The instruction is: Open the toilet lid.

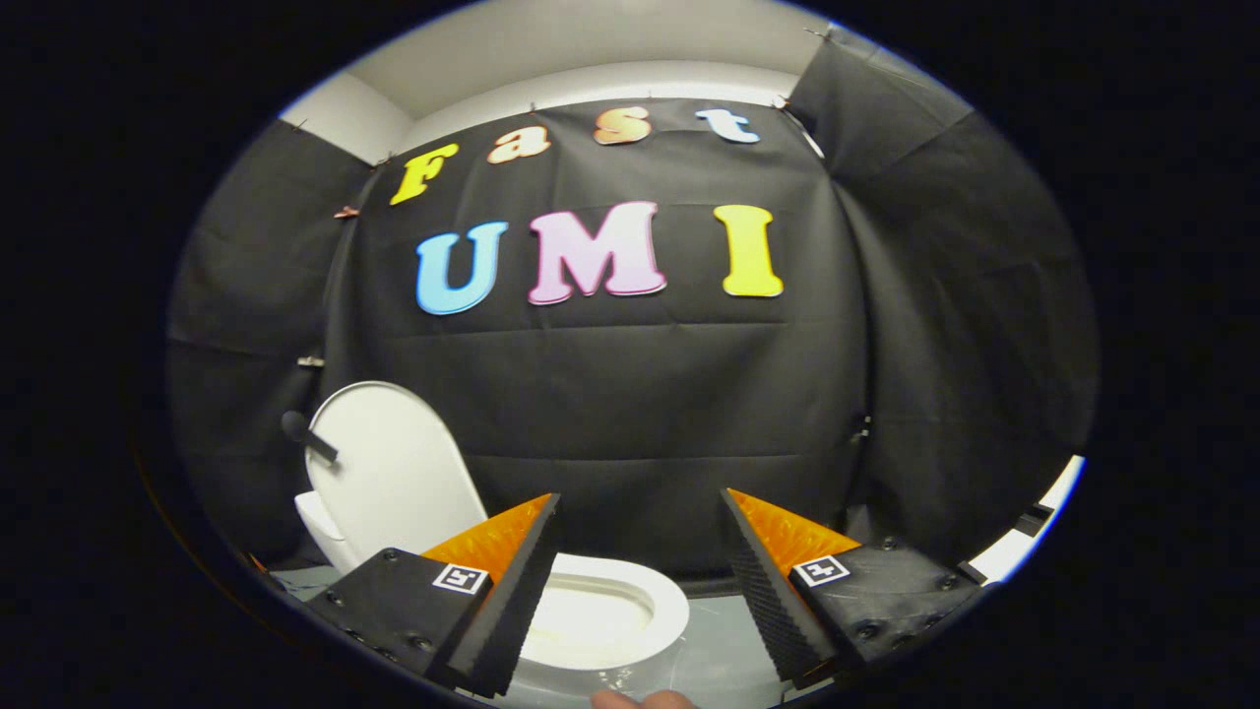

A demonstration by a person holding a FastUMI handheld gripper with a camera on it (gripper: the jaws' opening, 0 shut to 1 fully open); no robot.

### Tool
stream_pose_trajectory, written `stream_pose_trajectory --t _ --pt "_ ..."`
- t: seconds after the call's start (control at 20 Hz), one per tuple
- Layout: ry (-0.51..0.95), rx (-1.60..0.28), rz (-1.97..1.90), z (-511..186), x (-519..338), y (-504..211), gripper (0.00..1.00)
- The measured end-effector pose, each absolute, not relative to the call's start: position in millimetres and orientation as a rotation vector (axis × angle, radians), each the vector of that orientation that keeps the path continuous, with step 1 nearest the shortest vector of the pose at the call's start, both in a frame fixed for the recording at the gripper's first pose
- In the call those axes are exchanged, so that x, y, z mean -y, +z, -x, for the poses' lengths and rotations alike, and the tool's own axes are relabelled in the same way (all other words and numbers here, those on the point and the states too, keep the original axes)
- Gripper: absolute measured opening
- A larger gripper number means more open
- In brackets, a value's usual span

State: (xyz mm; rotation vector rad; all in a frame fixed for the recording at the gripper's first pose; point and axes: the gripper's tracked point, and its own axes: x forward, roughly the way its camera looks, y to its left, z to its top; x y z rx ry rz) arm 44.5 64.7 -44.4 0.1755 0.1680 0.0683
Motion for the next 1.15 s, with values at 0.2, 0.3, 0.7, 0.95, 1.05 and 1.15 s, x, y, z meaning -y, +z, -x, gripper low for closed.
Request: stream_pose_trajectory --t 0.2,0.3,0.7,0.95,1.05,1.15 --pt "0.007 -0.039 -0.051 -63 -44 -35 0.97" --pt "0.019 -0.054 -0.043 -65 -48 -45 0.96" --pt "0.042 -0.093 -0.084 -57 -59 -46 0.97" --pt "0.05 -0.094 -0.058 -56 -62 -50 0.96" --pt "0.054 -0.096 -0.052 -56 -64 -50 0.96" --pt "0.06 -0.102 -0.041 -56 -66 -53 0.96"
